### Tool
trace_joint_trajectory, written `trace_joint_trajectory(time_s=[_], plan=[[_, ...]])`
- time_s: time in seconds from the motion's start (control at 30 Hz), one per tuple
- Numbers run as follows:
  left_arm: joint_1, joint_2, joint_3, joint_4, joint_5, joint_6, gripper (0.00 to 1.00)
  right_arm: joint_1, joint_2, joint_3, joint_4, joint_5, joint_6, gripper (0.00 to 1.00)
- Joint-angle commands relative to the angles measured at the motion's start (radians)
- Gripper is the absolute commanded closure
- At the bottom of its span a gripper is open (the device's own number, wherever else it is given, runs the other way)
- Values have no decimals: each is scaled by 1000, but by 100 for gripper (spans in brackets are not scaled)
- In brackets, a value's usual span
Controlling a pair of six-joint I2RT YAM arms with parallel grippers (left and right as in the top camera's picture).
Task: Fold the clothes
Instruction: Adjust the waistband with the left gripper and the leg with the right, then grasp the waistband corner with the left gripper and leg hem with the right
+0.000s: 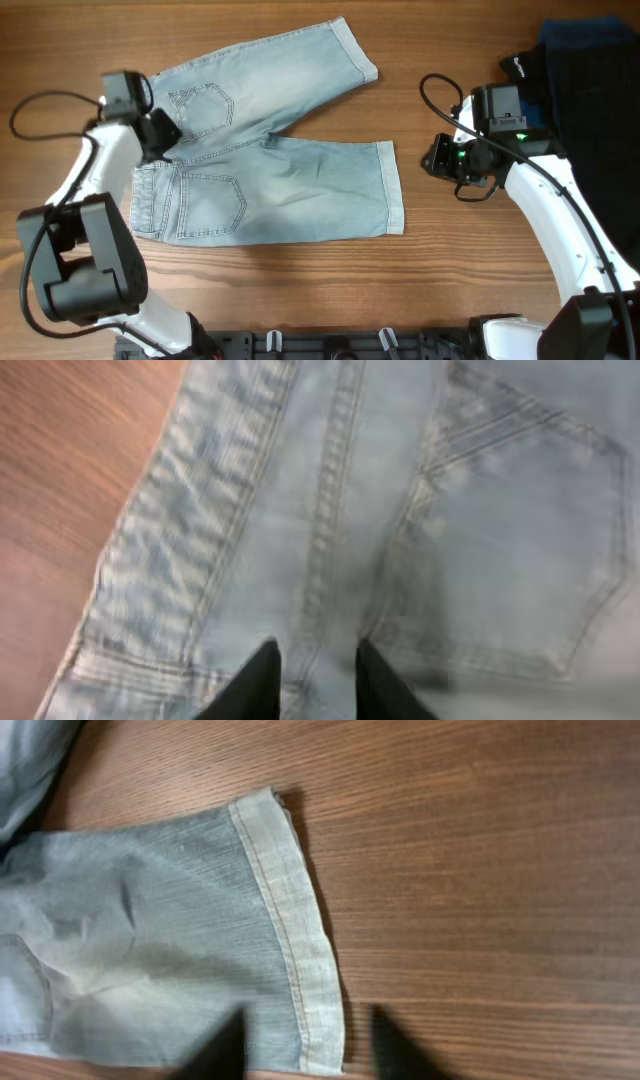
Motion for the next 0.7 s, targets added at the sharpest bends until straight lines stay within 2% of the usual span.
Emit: trace_joint_trajectory(time_s=[0.0, 0.1, 0.17, 0.2, 0.27, 0.33, 0.4, 0.47, 0.53, 0.67], plan=[[-2, -65, 119, -183, 62, 35, 74, 4, 40, -3, -8, -24, -18, 35], [-2, -143, 150, -330, 62, 35, 77, 6, 70, -49, -7, -55, -16, 36], [-2, -201, 150, -409, 63, 34, 86, 11, 87, -88, 14, -88, -29, 38], [-2, -237, 150, -461, 62, 14, 90, 19, 96, -122, 54, -145, -81, 40], [-1, -286, 150, -536, 62, -47, 92, 37, 103, -177, 137, -243, -166, 43], [-1, -338, 150, -624, 69, -124, 92, 54, 106, -219, 210, -282, -203, 51], [-1, -381, 145, -700, 81, -146, 82, 70, 108, -257, 283, -285, -193, 61], [-1, -409, 129, -748, 80, -146, 66, 82, 109, -285, 298, -273, -125, 63], [-1, -426, 93, -776, 80, -146, 65, 85, 108, -306, 268, -238, -47, 52], [0, -433, -35, -746, 77, -189, 55, 85, 108, -311, 172, -171, -37, 43]])
